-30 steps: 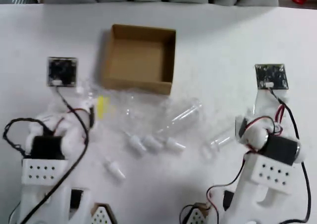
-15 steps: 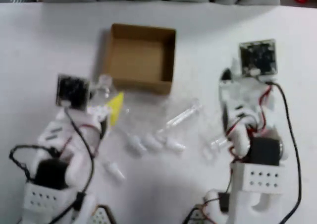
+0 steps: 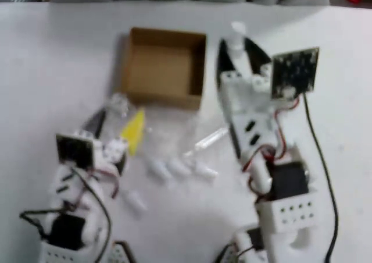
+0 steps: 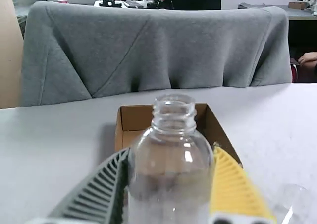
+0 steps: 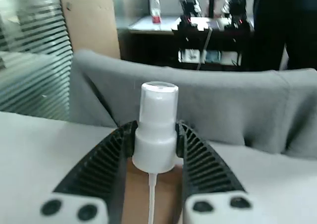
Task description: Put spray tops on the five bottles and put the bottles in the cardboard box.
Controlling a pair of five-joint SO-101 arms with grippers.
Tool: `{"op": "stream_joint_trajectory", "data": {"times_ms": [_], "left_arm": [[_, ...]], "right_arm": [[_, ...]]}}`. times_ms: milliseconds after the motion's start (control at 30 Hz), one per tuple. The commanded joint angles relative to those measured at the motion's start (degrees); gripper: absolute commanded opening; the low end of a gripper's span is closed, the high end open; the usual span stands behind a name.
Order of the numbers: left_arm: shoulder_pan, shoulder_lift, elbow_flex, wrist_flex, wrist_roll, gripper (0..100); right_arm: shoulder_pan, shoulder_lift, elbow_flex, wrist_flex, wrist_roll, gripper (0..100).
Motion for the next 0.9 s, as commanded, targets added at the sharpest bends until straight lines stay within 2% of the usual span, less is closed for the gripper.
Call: {"op": "stream_joint_trajectory", "data": {"times_ms": [0,167,467,667,867], "left_arm": [[2.6,-1.3,0.2,-1.8,0.4,3],[4.1,-1.3,0.4,-1.8,0.4,3],[4.0,-1.3,1.0,-1.9,0.4,3],[3.6,-1.3,5.0,-6.4,0.4,3],[3.6,-1.3,7.3,-9.2,0.4,3]], "right_arm": [[-4.8,-0.9,-1.8,-9.5,-0.3,1.5],[-11.3,-0.7,-2.0,-19.4,-0.1,1.5],[-19.8,1.6,-5.2,-20.9,-0.1,1.5],[-20.6,10.4,-12.2,-20.8,-0.1,1.5],[-20.7,13.1,-12.9,-20.7,-0.6,1.5]]}}
